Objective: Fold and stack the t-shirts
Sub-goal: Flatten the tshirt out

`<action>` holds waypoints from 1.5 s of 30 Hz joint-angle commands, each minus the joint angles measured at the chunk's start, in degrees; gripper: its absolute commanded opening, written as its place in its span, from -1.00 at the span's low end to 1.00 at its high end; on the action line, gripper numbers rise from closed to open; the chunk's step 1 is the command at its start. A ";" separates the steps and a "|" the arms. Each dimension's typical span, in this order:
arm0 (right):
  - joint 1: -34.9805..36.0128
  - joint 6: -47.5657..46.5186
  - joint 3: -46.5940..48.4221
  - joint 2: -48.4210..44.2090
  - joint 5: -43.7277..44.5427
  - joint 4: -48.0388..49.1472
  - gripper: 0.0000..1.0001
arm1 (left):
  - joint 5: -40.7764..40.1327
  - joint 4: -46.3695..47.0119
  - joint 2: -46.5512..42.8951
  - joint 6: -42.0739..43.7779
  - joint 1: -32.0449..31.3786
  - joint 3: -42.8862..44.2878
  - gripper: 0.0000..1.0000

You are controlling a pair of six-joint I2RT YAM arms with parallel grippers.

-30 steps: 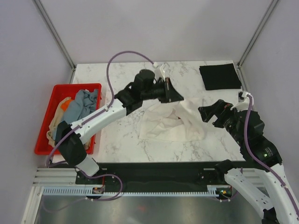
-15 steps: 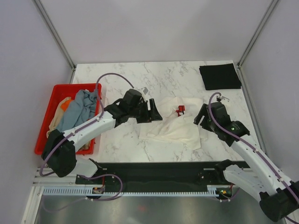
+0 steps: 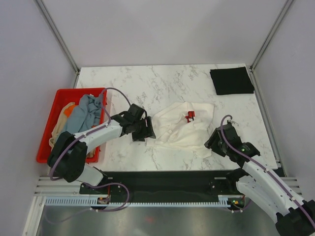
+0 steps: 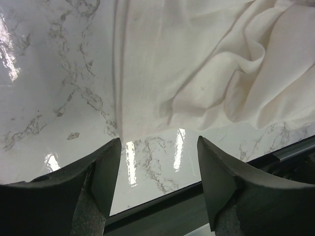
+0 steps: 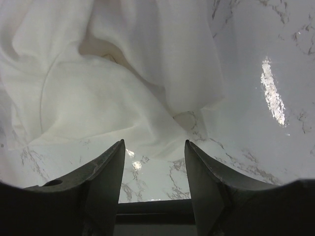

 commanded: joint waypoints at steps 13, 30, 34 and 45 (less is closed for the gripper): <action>0.07 1.29 -9.00 -3.44 -1.83 6.17 0.09 | -0.96 2.09 2.34 -0.19 -0.19 -3.09 0.12; -0.01 -2.65 22.96 -0.54 16.26 -9.20 -1.00 | -16.57 -12.92 -8.29 6.21 5.77 14.39 -0.95; -0.01 -5.20 37.38 4.63 20.57 -12.28 -1.00 | -18.44 -16.71 -11.37 8.76 10.61 18.70 -0.95; 0.07 -7.67 50.24 9.22 20.40 -12.11 -1.00 | 0.98 -8.37 -13.66 7.03 9.49 9.75 -0.18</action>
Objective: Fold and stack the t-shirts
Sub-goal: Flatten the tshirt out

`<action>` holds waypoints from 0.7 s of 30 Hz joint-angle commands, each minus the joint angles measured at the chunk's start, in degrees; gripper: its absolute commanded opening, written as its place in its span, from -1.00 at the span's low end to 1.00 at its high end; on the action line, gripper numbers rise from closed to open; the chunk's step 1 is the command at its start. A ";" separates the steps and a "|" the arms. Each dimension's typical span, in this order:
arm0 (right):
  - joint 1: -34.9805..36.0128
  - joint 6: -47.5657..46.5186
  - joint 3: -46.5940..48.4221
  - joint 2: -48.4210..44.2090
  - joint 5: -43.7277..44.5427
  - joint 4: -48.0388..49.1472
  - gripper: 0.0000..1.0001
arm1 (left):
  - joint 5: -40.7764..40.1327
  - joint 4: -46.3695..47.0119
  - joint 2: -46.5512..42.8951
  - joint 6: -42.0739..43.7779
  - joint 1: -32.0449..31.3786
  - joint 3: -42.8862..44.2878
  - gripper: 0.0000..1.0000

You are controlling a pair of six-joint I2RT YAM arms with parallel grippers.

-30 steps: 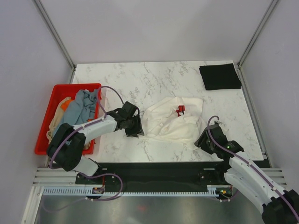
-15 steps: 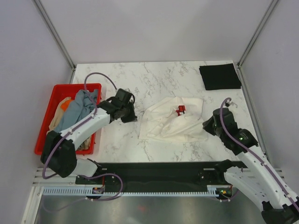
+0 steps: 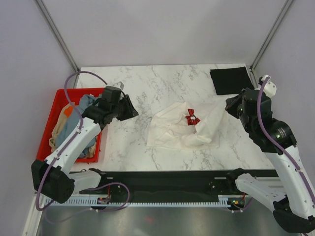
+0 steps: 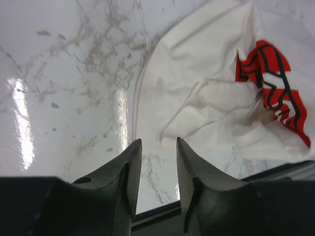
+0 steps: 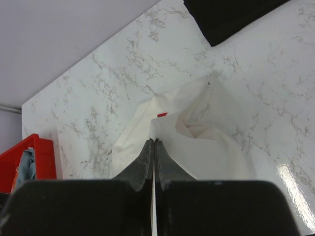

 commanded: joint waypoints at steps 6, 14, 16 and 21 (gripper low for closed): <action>-0.08 -2.32 1.19 -0.86 3.51 -1.00 -1.00 | 8.49 8.93 4.94 -3.99 -7.26 -12.35 0.06; -0.08 -2.23 -2.85 -2.00 2.55 0.40 -1.00 | 8.40 15.44 11.97 -5.49 -11.67 -16.75 0.10; -0.08 -2.23 -3.99 -2.53 1.76 1.28 -1.00 | 9.27 17.46 14.26 -5.67 -11.93 -16.66 0.10; -0.08 -2.32 -6.11 -3.23 1.58 2.07 -1.00 | 10.95 20.09 16.37 -4.53 -14.20 -14.47 0.11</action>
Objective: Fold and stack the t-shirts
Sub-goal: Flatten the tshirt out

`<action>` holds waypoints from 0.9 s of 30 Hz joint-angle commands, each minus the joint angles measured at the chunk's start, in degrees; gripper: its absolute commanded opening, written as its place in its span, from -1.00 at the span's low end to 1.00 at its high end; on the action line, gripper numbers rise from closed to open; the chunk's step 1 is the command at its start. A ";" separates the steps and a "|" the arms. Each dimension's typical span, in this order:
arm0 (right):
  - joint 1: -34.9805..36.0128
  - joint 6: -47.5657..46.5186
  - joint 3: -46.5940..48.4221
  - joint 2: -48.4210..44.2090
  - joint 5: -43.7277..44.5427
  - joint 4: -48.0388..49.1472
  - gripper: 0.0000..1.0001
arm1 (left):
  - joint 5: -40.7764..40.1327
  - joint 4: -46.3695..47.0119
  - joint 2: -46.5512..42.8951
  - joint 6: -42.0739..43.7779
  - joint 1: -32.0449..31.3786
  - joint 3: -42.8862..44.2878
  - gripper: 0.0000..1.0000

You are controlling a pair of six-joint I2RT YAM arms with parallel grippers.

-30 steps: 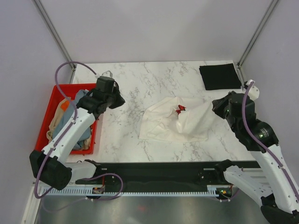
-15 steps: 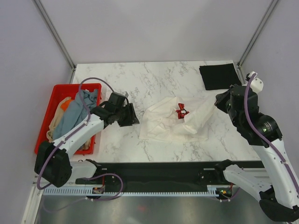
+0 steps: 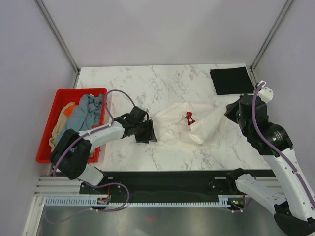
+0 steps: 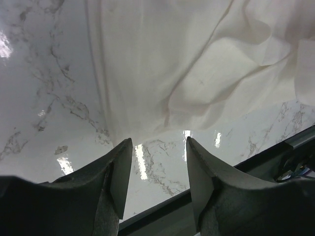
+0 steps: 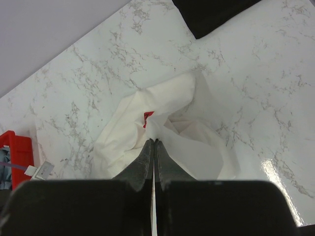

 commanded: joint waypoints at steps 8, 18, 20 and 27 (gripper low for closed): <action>-0.08 -1.43 -1.87 -2.10 0.99 2.80 -1.00 | 0.67 5.22 6.54 -1.49 -4.33 5.51 0.06; 0.01 -2.22 -3.98 -2.98 2.49 3.50 -1.00 | 1.63 5.31 13.75 -3.42 -5.47 8.40 -0.13; 0.01 -2.13 -4.60 -2.63 2.57 3.85 -1.00 | 2.42 5.13 13.58 -3.43 -5.47 10.07 -0.71; -0.08 -3.71 2.33 2.81 5.03 5.17 -1.00 | -4.58 -13.63 2.79 -0.09 -0.12 23.59 -0.95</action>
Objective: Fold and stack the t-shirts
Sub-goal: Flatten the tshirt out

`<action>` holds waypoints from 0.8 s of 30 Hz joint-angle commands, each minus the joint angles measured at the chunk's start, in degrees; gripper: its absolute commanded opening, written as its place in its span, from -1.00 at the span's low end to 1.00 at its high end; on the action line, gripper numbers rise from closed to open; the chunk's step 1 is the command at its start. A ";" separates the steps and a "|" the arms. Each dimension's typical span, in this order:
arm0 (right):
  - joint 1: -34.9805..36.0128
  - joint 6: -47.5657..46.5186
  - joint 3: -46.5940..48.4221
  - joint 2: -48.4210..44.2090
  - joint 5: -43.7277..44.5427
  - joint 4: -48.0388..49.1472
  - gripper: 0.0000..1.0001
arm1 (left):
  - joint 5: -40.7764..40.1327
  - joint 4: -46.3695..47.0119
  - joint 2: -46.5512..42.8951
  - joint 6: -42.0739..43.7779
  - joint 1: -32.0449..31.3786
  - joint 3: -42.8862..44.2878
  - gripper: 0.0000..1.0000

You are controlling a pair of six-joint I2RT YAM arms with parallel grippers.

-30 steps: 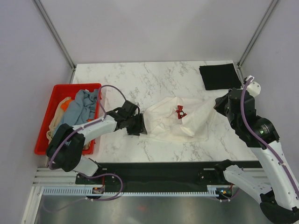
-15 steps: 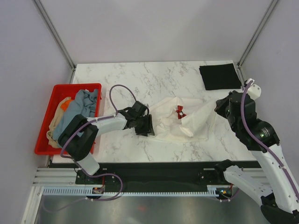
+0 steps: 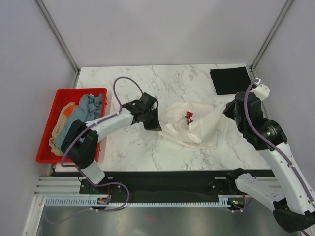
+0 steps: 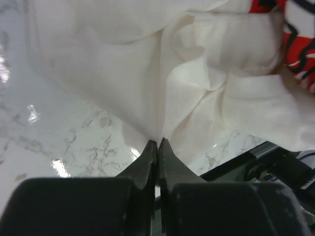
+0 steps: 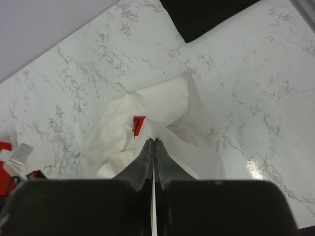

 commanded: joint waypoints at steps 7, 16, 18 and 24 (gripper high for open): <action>-0.06 -5.56 25.31 8.33 10.60 4.70 -1.00 | -14.97 -24.71 -16.30 7.63 12.96 32.09 -0.95; 0.03 -10.84 31.15 7.20 18.95 3.99 -1.00 | -12.78 -28.51 -20.96 8.69 17.54 35.73 -0.95; -0.06 -10.32 25.03 4.31 18.43 3.12 -1.00 | -11.37 -28.25 -21.93 8.52 17.54 31.87 -0.95; 0.03 -2.59 4.46 -2.91 14.66 -4.26 -1.00 | -12.25 -24.04 -25.44 8.52 17.54 12.48 -0.95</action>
